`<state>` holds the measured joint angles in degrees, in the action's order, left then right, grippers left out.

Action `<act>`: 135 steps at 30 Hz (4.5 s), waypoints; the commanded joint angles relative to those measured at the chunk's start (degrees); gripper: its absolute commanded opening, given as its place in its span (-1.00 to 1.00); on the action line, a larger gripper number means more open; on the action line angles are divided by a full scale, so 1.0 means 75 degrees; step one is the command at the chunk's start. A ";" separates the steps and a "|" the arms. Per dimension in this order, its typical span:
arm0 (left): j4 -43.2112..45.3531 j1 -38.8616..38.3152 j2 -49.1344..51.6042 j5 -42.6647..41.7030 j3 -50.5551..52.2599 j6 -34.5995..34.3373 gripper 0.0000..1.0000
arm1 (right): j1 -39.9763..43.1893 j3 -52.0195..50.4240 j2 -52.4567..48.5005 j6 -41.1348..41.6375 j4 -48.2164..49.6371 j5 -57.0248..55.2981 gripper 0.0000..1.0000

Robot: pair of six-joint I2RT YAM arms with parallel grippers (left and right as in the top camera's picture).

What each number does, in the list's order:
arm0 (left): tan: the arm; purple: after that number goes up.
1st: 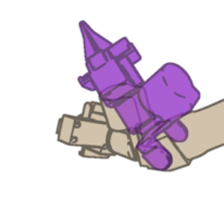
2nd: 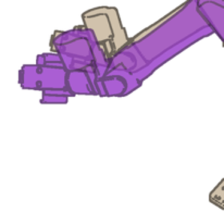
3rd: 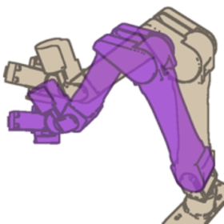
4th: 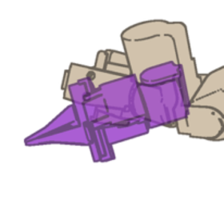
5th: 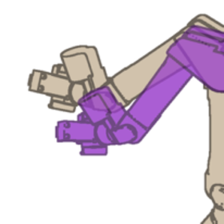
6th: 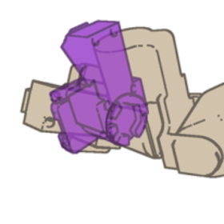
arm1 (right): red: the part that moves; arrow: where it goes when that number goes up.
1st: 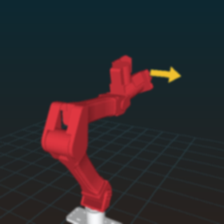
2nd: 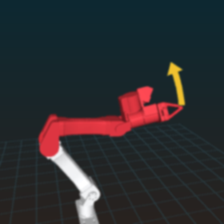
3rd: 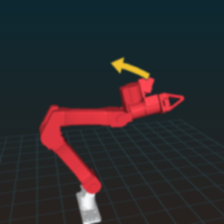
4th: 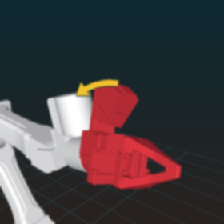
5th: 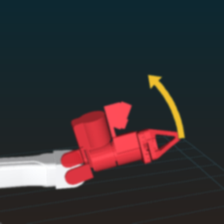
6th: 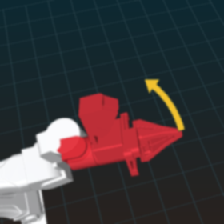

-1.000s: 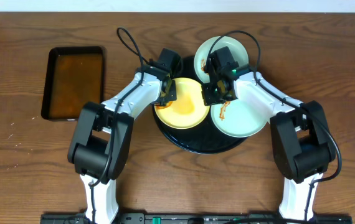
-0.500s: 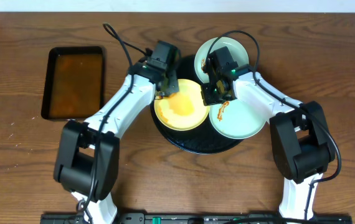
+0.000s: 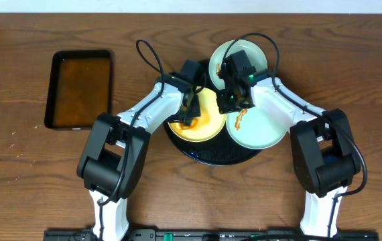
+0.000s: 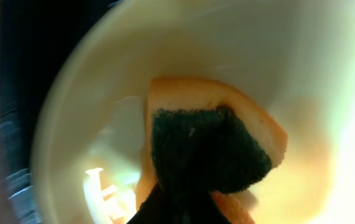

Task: Clean dirty plates on tray and stack at the side
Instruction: 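Scrub the yellow plate with the sponge while the right gripper holds it, then return the sponge with the left gripper to above the water tray, then lift the yellow plate with the right gripper and tilt it upright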

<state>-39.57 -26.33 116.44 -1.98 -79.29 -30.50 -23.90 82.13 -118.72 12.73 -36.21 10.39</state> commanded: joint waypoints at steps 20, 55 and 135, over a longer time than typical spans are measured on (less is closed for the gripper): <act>-0.1521 0.0309 -0.1617 0.3060 -0.0679 -0.0061 -0.85 | 0.0015 0.0079 -0.0076 -0.0114 -0.0090 0.0044 -0.98; -0.1084 0.4809 -0.2538 -0.0201 -0.0221 0.0321 -0.85 | -0.1151 0.1326 0.0140 0.0370 -0.1574 -0.1413 -0.98; -0.1110 0.4809 -0.2538 -0.0198 -0.0207 0.0580 -0.85 | -0.4112 0.1856 0.1580 -0.5453 0.1174 -1.0500 -0.98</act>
<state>-47.75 9.63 97.08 -3.11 -81.28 -26.96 -54.24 94.98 -108.68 -26.89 -27.55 -65.80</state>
